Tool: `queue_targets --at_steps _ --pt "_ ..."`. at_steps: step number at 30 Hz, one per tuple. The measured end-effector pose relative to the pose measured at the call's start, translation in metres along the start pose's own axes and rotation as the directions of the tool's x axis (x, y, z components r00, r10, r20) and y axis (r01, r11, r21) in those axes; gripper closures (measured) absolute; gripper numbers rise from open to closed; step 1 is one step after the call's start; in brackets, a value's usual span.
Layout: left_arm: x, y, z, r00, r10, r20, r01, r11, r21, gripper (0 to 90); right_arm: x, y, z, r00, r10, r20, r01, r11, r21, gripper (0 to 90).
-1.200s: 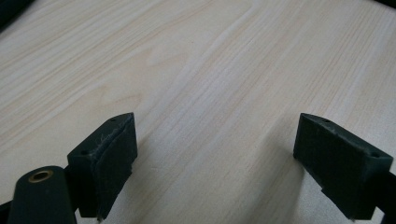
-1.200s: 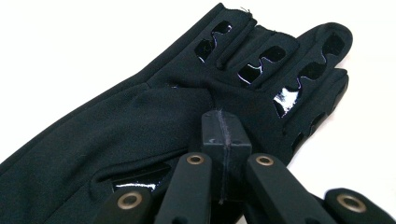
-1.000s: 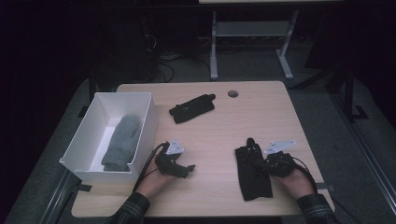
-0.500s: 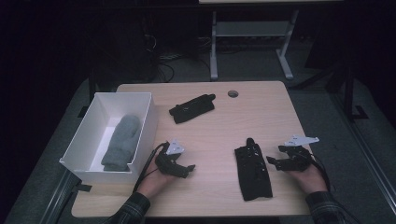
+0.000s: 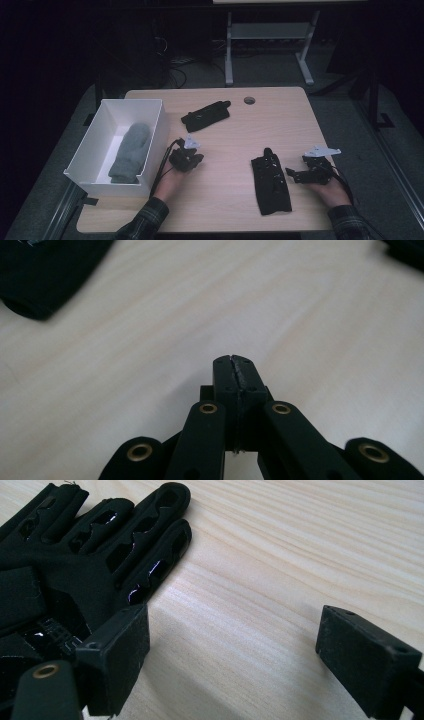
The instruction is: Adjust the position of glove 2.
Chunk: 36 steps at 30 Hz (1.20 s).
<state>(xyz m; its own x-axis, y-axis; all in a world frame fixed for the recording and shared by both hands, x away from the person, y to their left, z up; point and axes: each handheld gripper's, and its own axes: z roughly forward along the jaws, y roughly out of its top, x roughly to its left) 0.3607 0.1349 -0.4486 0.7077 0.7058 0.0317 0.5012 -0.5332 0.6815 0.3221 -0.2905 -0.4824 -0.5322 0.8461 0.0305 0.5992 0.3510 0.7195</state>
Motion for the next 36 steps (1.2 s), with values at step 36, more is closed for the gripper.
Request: queue_targets --at_steps 36 --pt "0.093 0.054 0.070 0.9755 -0.111 -0.190 0.112 0.9937 -0.009 89.8 0.001 0.001 0.001 1.0000 0.004 -0.003 -0.004 1.000 -0.002 13.9"
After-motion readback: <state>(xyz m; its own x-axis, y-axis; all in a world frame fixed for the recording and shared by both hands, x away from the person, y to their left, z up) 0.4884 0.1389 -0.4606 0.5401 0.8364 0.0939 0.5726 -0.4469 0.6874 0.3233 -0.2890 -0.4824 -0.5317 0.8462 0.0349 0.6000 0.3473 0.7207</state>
